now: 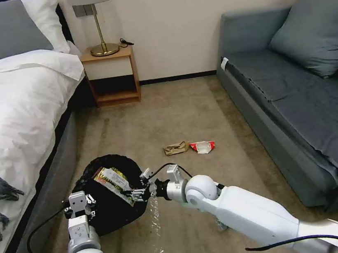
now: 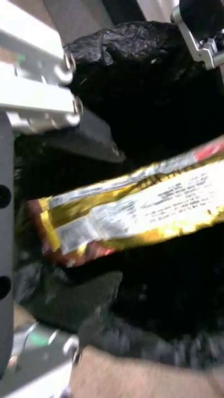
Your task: Pick up the trash bin, then pick up the garbage on the floor and place it into the trash bin.
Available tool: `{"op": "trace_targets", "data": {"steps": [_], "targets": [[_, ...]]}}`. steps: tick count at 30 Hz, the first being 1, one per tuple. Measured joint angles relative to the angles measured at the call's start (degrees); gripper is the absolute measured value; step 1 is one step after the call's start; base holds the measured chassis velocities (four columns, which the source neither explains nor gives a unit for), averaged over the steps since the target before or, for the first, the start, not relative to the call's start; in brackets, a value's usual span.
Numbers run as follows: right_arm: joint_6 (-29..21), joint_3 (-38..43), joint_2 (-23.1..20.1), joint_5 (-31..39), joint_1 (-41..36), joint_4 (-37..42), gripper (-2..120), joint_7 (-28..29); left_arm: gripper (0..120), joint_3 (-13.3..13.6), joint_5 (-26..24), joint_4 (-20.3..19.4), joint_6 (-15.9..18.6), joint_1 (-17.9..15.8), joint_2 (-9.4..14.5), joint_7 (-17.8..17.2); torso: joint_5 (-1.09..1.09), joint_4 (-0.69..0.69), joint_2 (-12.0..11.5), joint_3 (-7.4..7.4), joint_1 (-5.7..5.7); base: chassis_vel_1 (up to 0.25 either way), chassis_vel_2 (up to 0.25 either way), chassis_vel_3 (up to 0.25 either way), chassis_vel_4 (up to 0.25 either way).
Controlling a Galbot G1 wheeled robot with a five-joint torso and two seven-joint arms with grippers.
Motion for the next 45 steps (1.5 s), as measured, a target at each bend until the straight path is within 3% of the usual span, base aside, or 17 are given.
{"op": "trace_targets", "data": {"steps": [3,7,11,18,22,29,34,39,45], "targets": [[-0.3,-0.1,-2.6,1.7,-0.3,1.3,87,1.2,3,1.2,0.9,0.9,-0.3,-0.1,-0.3,-0.5,0.00,0.00,0.0,0.00,0.00,0.000,0.000,0.000,0.000],[-0.5,-0.4,-4.8,2.3,-0.2,2.3,98,1.8,3,2.1,2.0,1.9,-1.1,-0.1,-0.9,-0.7,0.01,0.00,0.0,0.00,0.00,0.000,0.000,0.000,0.000],[-1.1,-0.4,-7.2,3.8,0.0,4.3,100,2.5,3,2.2,2.4,2.6,-1.5,-0.2,-1.1,-1.0,0.01,0.01,0.0,0.00,0.00,0.000,0.000,0.000,0.000],[-3.4,2.3,-19.5,9.4,-2.2,11.8,100,3.6,3,3.0,2.3,1.1,-1.2,-0.7,0.7,-1.2,0.02,-0.01,0.0,0.00,0.00,0.000,0.000,0.000,0.000],[-5.1,4.9,-23.5,11.5,-5.9,12.3,100,5.8,3,2.9,2.4,0.6,-1.0,-0.5,1.6,-1.3,0.01,-0.01,0.0,0.00,0.00,0.000,0.000,0.000,0.000],[-6.5,5.2,-24.4,12.5,-8.9,7.9,100,8.8,3,4.1,2.7,0.2,-1.4,0.2,2.3,-1.3,-0.01,-0.01,0.0,0.00,0.00,0.000,0.000,0.000,0.000],[-7.2,1.4,-20.7,11.5,-8.4,-0.8,100,9.6,3,1.2,2.1,-0.1,-1.5,-0.6,4.2,-1.3,0.01,0.02,0.0,0.00,0.00,0.000,0.000,0.000,0.000],[-7.2,-0.3,-20.3,10.2,-7.4,-4.7,100,9.1,3,0.2,1.8,-1.2,-1.1,-0.5,4.9,-1.2,0.01,0.02,0.0,0.00,0.00,0.000,0.000,0.000,0.000],[-8.8,-3.1,-24.6,4.0,-5.8,-3.5,100,5.4,3,-0.5,1.7,-2.0,-0.7,-0.2,5.0,-1.0,-0.01,0.00,0.0,0.00,0.00,0.000,0.000,0.000,0.000]]}}
